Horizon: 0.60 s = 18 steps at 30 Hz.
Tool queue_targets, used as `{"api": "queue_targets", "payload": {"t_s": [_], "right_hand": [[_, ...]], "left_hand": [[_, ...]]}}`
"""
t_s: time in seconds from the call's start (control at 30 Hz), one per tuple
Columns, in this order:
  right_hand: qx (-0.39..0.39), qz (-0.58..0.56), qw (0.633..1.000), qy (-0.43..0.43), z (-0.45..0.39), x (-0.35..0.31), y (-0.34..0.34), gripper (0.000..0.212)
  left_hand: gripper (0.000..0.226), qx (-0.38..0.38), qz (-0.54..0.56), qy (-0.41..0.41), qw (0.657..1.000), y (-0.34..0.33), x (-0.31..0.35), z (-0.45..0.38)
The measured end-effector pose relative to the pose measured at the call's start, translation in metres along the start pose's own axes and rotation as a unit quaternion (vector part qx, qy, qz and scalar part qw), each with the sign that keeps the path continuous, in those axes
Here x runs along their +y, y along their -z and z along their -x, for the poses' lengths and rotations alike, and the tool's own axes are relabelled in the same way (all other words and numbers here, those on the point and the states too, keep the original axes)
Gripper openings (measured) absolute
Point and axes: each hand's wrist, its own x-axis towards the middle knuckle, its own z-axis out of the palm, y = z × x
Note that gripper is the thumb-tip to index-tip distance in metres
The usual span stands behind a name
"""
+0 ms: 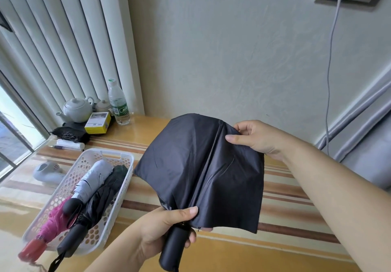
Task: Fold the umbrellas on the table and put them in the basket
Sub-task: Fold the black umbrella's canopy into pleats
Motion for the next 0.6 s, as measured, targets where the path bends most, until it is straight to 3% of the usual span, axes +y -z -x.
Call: {"api": "queue_targets", "payload": {"t_s": [0.1, 0.2, 0.27, 0.4, 0.6], "right_hand": [[-0.005, 0.026, 1.0, 0.005, -0.001, 0.004, -0.009, 0.014], [0.048, 0.018, 0.998, 0.032, -0.001, 0.008, -0.016, 0.02], [0.066, 0.007, 0.996, 0.052, -0.001, 0.007, -0.016, 0.024], [0.064, 0.017, 0.995, 0.075, 0.004, 0.0, -0.012, 0.027], [0.063, 0.017, 0.995, 0.08, 0.013, -0.003, -0.007, 0.023]], "left_hand": [[0.043, -0.007, 0.013, 0.016, 1.0, -0.002, -0.001, -0.003], [0.051, -0.034, 0.022, 0.024, 0.999, -0.004, 0.002, -0.007], [0.044, -0.045, 0.01, 0.025, 0.999, -0.004, 0.006, -0.008], [0.028, -0.051, -0.016, 0.026, 0.998, -0.004, 0.012, -0.009], [0.023, -0.039, -0.062, 0.007, 0.997, -0.005, 0.011, -0.01]]}}
